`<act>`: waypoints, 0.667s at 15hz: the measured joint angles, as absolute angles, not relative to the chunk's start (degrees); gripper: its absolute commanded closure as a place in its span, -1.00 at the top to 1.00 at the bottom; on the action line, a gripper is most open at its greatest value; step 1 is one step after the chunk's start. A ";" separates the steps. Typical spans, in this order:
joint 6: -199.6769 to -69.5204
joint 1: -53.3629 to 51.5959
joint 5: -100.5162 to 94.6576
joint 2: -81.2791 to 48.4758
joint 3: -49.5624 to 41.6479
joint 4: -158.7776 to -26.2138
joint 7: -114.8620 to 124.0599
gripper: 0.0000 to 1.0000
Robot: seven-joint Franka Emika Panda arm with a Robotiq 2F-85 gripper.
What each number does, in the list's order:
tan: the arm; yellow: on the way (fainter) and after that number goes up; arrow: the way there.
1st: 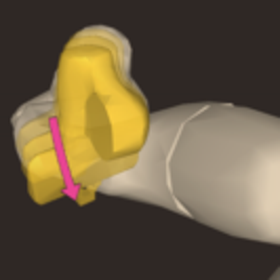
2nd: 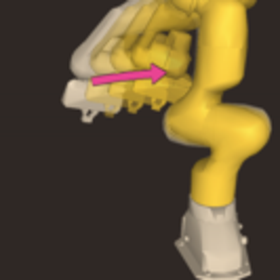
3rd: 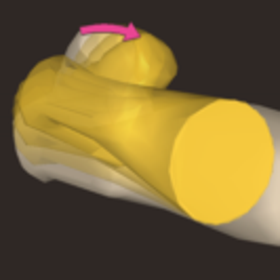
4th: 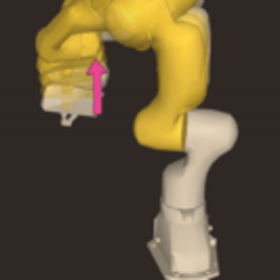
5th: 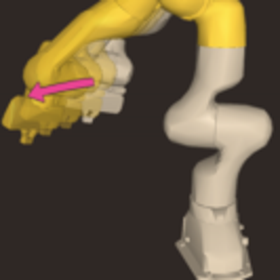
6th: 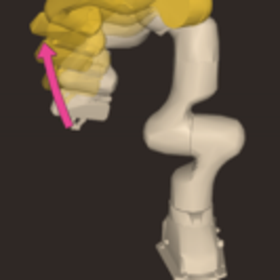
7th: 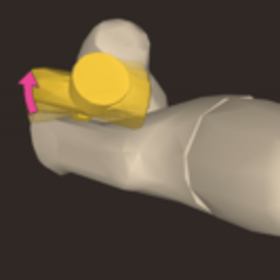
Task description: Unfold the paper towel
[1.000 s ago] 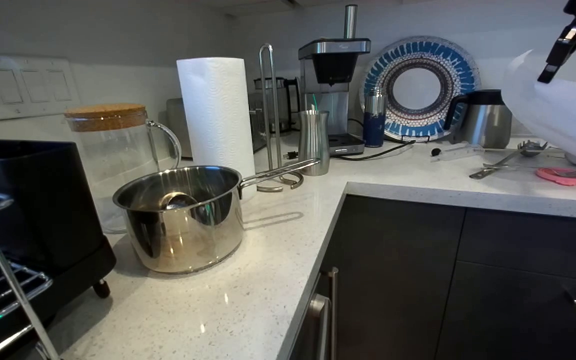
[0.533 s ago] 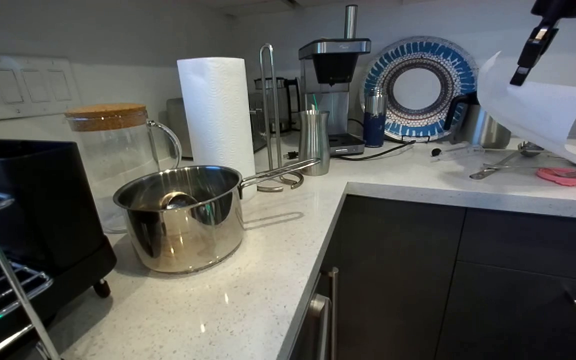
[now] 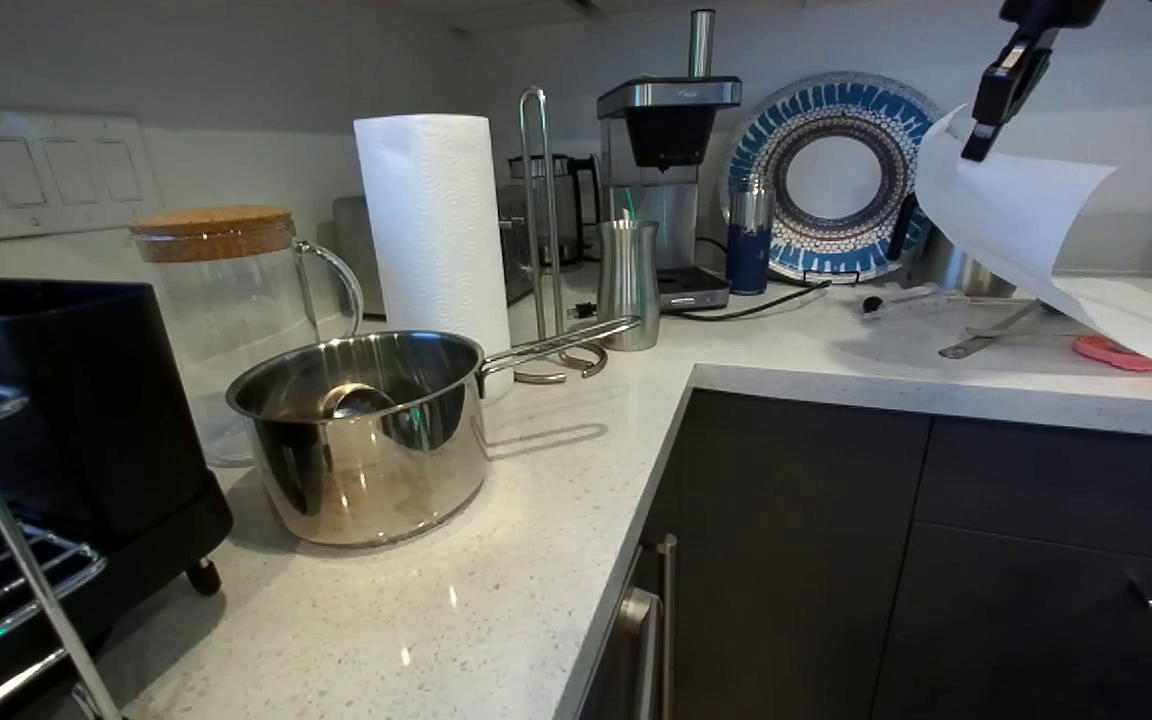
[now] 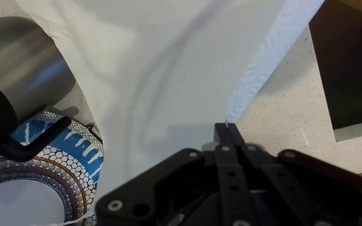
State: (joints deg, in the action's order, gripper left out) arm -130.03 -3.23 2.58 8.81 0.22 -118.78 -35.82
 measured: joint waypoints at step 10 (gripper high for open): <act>-123.53 -2.90 -3.29 1.70 0.57 -111.91 -24.19 0.56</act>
